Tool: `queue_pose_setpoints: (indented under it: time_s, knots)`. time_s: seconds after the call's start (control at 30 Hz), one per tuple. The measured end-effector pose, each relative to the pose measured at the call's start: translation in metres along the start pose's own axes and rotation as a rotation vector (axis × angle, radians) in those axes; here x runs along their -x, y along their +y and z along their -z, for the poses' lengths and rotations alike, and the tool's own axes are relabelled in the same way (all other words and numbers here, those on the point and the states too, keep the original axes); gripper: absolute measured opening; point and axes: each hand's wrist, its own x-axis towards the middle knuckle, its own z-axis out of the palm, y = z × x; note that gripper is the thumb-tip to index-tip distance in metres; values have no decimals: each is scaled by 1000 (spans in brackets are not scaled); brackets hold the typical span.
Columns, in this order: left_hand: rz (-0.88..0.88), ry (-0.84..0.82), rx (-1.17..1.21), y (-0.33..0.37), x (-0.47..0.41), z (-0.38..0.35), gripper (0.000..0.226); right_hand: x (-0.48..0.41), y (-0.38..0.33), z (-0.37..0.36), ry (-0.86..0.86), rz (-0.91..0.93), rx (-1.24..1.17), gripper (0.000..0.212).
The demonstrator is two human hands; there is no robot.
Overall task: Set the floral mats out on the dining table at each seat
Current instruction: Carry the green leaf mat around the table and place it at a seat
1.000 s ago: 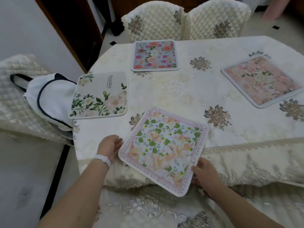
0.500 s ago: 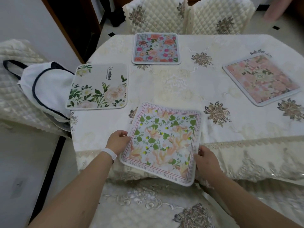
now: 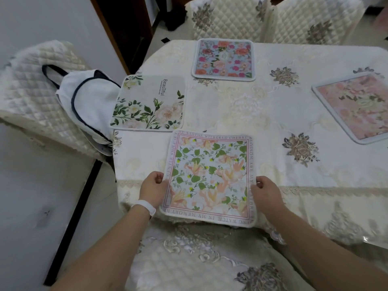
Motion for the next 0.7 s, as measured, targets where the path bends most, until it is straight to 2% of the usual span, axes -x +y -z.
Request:
queue_pose_setpoints:
  time_s: [0.2, 0.4, 0.47, 0.53, 0.6, 0.7]
  knots:
    - [-13, 2, -45, -6, 3, -8, 8, 2, 10, 1, 55, -15, 30, 14]
    - [-105, 10, -198, -7, 4, -7, 16, 12, 16, 8, 51, 45, 56, 36]
    - [-142, 6, -308, -13, 2, -3, 8, 16, 19, 10, 61, 91, 122, 41]
    - [-193, -8, -457, -24, -3, 4, 29, 21, 24, 13, 44, 151, 242, 42]
    - [-323, -59, -630, -32, -8, 13, 47, 26, 31, 14, -8, 236, 406, 43]
    - [-513, -243, -878, -43, -11, 26, 77, 34, 38, 13, -65, 344, 585, 47]
